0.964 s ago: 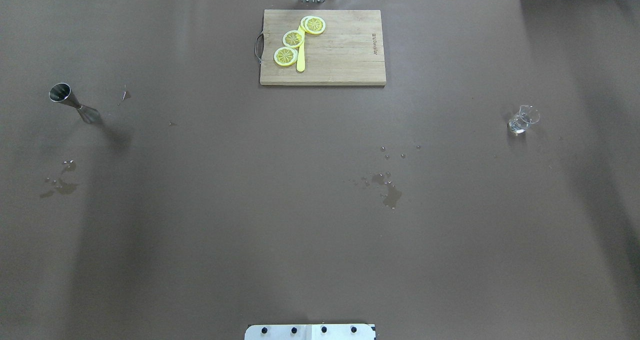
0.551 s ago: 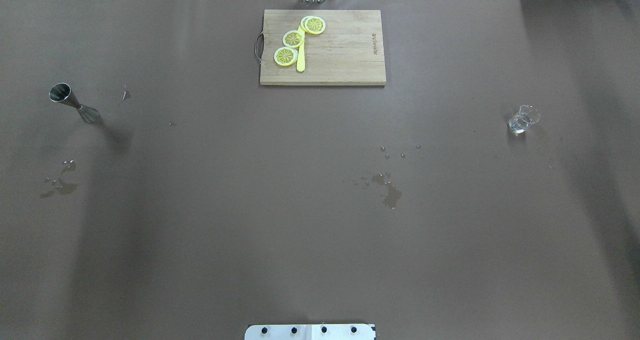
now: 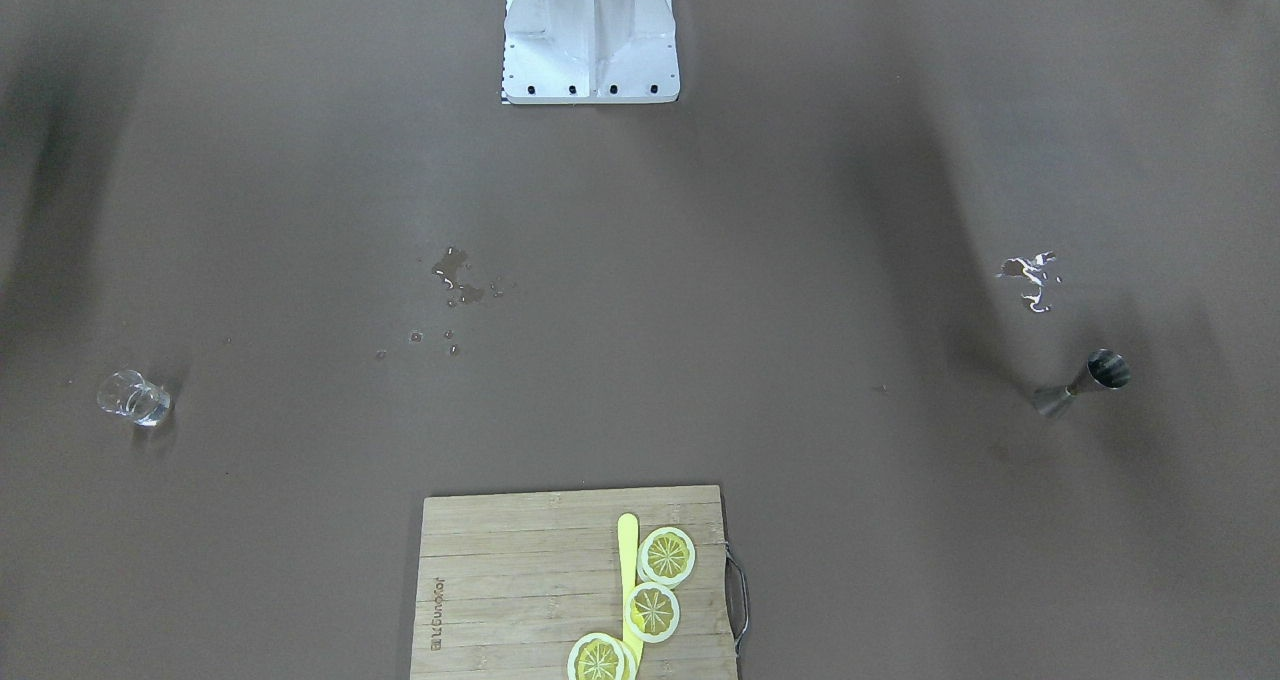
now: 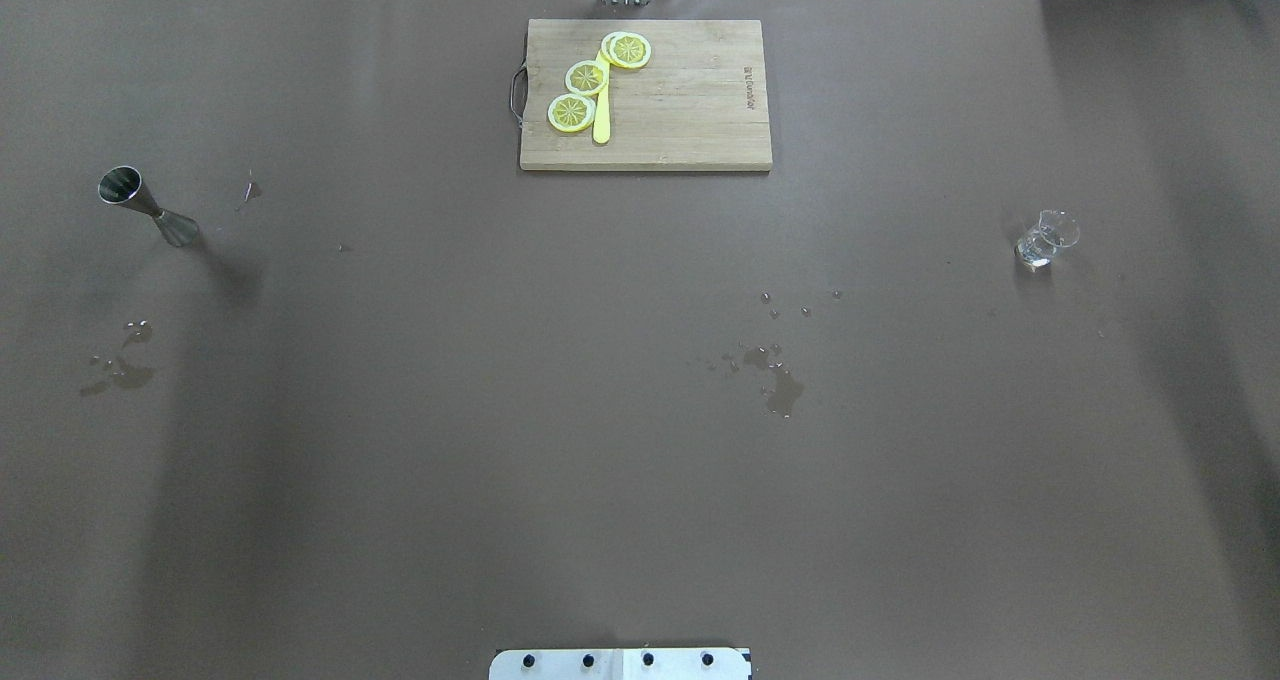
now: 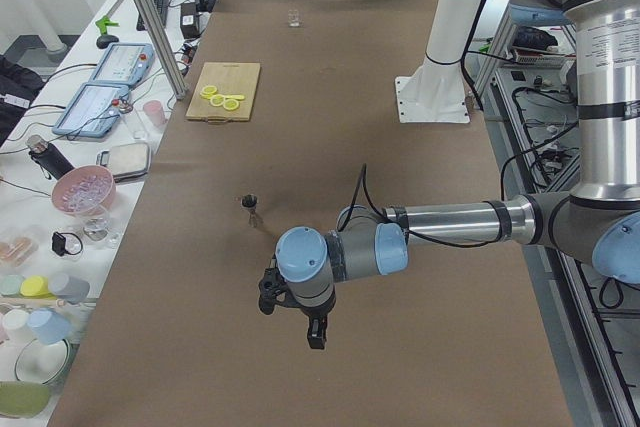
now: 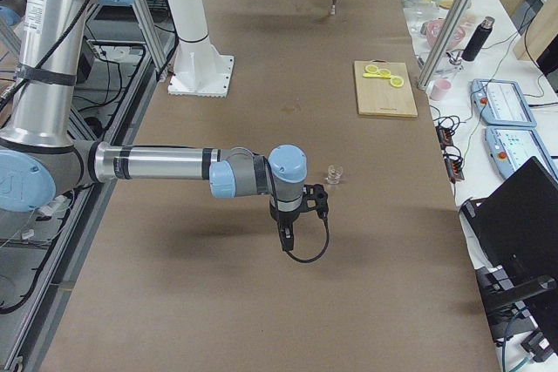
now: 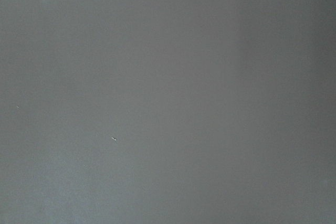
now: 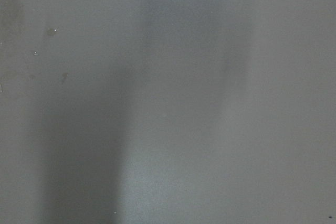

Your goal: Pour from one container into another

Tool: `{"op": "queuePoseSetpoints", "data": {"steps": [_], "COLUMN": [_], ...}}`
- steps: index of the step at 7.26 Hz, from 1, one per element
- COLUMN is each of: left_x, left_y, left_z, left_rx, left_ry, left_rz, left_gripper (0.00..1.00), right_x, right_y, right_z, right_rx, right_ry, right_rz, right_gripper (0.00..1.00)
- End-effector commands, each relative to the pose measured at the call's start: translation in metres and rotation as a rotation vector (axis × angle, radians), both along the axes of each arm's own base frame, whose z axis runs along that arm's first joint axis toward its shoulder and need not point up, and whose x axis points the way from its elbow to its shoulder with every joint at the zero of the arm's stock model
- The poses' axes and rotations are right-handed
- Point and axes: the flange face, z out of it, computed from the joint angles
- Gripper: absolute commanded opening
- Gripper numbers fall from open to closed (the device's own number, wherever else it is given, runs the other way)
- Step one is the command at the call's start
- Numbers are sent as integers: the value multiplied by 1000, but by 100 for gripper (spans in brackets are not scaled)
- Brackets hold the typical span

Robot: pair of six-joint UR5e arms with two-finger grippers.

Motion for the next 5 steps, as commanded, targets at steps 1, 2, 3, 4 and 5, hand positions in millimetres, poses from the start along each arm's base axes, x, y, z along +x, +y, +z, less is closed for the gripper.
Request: {"op": "queuePoseSetpoints", "data": {"steps": [1,2,3,4,5], "left_x": [0,0,0,0,0], "left_y": [-1,-1,-1,-1,-2], "left_z": [-2,-2,-1,-2,-3], "left_rx": [4,5,4,7,10], "left_ry": [1,1,1,2,2], "left_rz": [0,1,1,1,2], "left_gripper": [98,98,98,98,98], "right_x": [7,10,12,13,13], "right_y": [0,-2,-2,-2,-4], "right_z": [-2,-4,-6,-6,-8], "right_rx": [2,4,2,3,6], "right_ry": [-10,-27,-43,-46,-48], "right_rz": [18,28,35,35,38], "right_gripper": [100,100,100,100,100]}}
